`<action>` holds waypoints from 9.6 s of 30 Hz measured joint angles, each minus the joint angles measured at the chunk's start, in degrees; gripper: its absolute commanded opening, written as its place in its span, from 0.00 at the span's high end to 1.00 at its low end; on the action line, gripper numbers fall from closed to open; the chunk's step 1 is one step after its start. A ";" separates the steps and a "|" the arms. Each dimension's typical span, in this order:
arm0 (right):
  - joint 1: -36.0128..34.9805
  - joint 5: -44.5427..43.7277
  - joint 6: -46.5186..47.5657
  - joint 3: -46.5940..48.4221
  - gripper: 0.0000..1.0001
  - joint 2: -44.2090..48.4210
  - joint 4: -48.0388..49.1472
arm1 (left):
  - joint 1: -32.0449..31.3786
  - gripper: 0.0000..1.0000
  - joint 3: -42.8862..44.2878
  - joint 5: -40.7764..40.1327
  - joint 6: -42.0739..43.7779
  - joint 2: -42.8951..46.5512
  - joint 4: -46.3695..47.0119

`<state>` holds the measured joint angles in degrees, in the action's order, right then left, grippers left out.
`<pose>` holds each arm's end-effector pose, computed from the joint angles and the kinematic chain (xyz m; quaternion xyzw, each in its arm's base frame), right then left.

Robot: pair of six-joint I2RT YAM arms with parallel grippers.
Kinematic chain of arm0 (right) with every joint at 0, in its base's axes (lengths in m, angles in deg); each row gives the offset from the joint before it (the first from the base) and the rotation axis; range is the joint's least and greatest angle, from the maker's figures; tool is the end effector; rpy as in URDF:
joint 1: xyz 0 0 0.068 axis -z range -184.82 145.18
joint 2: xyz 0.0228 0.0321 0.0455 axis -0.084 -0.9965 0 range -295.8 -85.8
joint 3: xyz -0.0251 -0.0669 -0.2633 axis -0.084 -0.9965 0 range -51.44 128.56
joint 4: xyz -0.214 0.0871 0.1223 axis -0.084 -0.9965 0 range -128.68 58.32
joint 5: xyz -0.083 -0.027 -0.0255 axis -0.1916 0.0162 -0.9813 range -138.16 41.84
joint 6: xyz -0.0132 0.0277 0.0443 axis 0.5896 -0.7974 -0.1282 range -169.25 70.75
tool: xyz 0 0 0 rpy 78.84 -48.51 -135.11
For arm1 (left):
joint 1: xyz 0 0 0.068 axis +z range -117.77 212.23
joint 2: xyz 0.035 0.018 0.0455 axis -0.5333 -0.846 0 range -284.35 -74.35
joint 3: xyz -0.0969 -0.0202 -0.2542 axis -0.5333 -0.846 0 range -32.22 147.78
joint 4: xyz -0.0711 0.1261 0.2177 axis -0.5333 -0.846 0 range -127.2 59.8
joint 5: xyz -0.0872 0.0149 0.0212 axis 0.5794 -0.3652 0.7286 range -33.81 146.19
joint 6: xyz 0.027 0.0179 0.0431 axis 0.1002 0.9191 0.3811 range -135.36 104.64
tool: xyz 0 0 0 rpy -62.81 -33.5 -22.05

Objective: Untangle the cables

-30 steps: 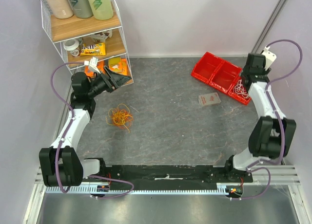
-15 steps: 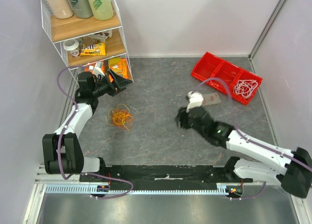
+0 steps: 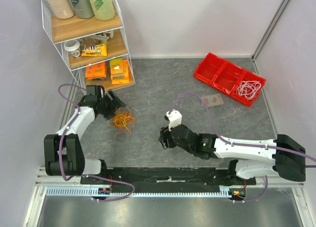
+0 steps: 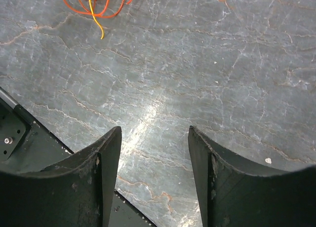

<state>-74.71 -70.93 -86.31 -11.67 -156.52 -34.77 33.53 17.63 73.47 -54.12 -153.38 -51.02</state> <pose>0.1030 0.2416 0.2283 -0.1559 0.8566 0.2658 0.4138 0.2825 -0.0042 0.2229 -0.2700 0.8904 -0.2422 0.2749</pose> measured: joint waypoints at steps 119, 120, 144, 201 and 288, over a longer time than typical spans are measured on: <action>22.73 -14.49 10.51 24.26 1.00 24.90 -34.58 | -26.64 0.23 -4.94 -0.52 5.20 14.88 -1.14; 22.75 -14.95 10.54 24.57 1.00 23.96 -34.47 | -26.64 0.23 -2.80 -0.57 5.88 15.85 -2.51; 56.50 -11.02 17.62 55.54 1.00 -10.23 -26.29 | -26.49 0.23 11.91 -1.79 20.74 16.26 -9.27; 72.67 10.08 15.54 63.34 0.45 -50.45 -18.93 | -23.85 0.23 9.35 1.03 20.81 16.09 -7.32; 76.28 -2.19 5.20 56.28 0.46 -47.45 -14.32 | -20.61 0.34 8.79 16.41 18.03 7.28 -5.09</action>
<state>1.57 -73.11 -81.11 44.61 -203.97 -49.09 12.91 26.41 89.89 -36.09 -146.10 -56.11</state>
